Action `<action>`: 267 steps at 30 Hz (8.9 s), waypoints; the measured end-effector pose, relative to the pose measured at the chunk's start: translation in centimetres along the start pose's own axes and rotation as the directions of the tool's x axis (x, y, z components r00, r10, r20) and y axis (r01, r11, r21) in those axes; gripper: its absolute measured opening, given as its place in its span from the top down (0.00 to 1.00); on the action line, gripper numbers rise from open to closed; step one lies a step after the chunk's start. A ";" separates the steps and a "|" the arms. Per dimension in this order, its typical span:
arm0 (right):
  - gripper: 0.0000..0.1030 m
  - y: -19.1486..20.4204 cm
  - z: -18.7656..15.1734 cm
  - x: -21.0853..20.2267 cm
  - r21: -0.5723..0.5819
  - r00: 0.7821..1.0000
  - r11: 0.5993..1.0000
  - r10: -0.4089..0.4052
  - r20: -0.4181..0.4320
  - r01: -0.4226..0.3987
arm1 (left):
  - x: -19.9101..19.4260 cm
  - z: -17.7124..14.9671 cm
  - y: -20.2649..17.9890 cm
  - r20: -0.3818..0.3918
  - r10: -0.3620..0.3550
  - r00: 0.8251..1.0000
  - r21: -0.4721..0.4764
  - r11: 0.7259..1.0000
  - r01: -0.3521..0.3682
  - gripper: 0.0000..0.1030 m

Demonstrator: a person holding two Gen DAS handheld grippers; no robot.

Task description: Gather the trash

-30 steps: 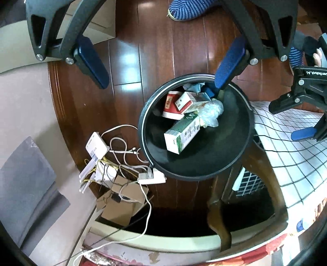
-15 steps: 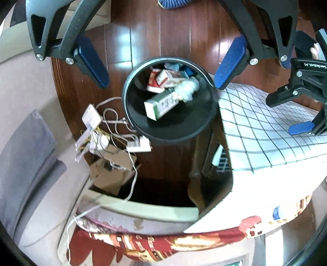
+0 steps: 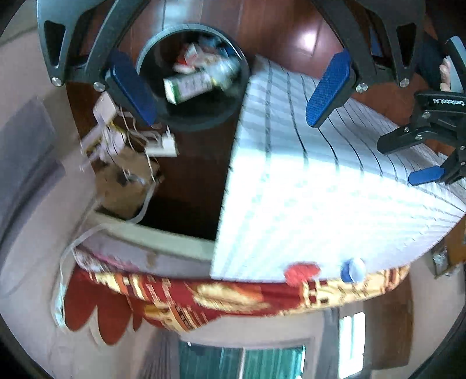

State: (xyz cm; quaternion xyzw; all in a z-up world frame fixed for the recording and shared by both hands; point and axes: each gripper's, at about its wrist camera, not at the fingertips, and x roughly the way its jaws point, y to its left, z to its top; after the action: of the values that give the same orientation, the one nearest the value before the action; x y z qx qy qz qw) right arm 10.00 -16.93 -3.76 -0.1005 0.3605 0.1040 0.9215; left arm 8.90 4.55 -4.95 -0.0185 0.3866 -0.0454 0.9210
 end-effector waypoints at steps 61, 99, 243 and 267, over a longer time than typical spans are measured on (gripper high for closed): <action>0.70 14.7 26.9 29.7 -0.057 0.963 0.962 0.264 -0.062 -0.267 | 17.1 19.9 21.7 0.006 0.115 0.993 -0.116 0.987 -0.114 0.95; 0.72 9.8 16.7 8.7 -0.051 0.980 0.981 0.192 0.055 -0.189 | 2.1 11.7 13.2 0.139 -0.035 0.990 -0.094 0.994 0.048 0.96; 0.00 -4.8 -6.2 -9.4 0.170 0.984 0.969 -0.173 -0.048 0.179 | -3.7 -2.3 -9.6 0.008 -0.075 0.997 0.154 0.985 0.072 0.07; 0.00 -1.0 -5.1 -21.2 0.207 0.967 0.957 -0.231 0.105 0.205 | -14.8 -3.6 -8.0 0.204 -0.077 0.976 0.155 0.987 0.046 0.04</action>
State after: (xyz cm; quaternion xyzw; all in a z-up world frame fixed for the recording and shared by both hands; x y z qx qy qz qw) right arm -8.26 -21.75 7.26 -0.0424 0.2958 -0.0279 0.9539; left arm -4.51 -1.94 3.61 0.0339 0.2824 -0.1007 0.9534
